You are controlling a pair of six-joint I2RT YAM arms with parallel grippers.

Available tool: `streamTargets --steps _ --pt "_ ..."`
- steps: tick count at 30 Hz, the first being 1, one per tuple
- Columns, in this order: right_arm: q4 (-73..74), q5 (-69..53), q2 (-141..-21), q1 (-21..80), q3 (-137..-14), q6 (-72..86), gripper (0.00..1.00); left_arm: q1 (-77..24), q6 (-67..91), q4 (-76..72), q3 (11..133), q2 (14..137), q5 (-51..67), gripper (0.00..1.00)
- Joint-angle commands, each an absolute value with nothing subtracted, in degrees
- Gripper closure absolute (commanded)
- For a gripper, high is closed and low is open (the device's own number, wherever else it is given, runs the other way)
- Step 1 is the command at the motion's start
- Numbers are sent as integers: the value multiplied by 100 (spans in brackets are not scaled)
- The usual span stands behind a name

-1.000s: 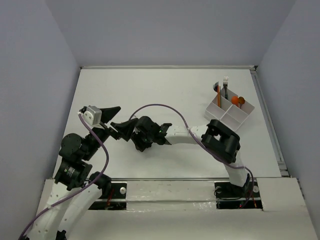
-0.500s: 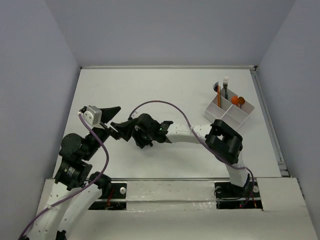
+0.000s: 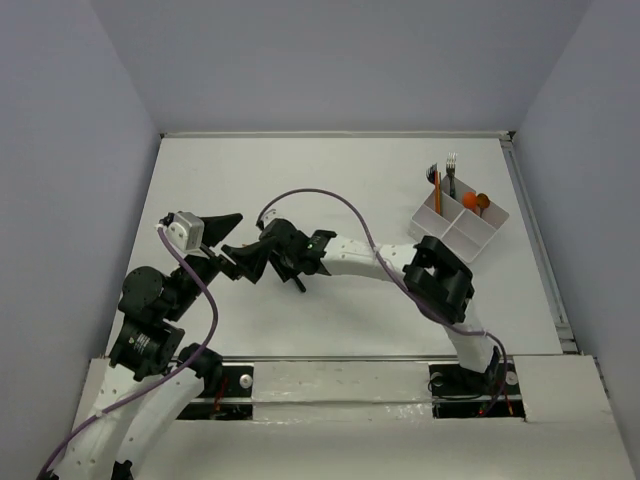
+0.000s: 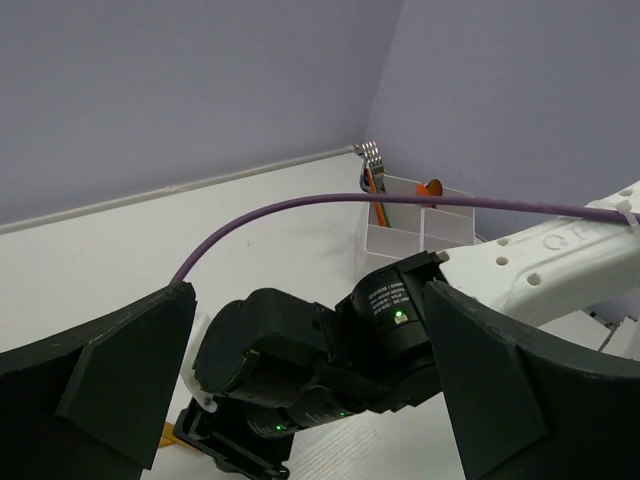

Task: Sort the eating utensils into containers

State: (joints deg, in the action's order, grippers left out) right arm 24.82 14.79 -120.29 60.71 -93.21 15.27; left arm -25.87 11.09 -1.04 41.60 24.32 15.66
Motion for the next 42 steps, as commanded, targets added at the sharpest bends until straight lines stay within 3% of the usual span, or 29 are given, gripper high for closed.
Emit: streamTargets --steps 1,8,15,21,23,28,35,42 --pt "2997 1618 -12339 6029 -9720 1591 58 -2566 1169 -448 4096 2426 1644 1" --pt "3225 1618 -12726 6029 -10028 1564 59 -2566 1169 -448 4104 2426 1670 1" --pt "3269 1459 -13078 6029 -10301 1556 71 -2566 1178 -457 4096 2426 1670 1" --pt "3296 1512 -12999 6029 -10301 1547 89 -2566 1186 -457 4096 2435 1696 1" --pt "3261 1617 -12868 6029 -10318 1573 100 -2566 1187 -466 4104 2426 1705 1" --pt "2419 1923 -12122 6029 -9854 1730 100 -2566 1187 -466 4096 2408 1679 1" --pt "-92 2889 -10329 5784 -8106 1688 100 -2566 1178 -439 4104 2391 1670 1" --pt "-2880 3849 -8246 4713 -5312 1126 100 -2566 1195 -475 4104 2197 1723 1"
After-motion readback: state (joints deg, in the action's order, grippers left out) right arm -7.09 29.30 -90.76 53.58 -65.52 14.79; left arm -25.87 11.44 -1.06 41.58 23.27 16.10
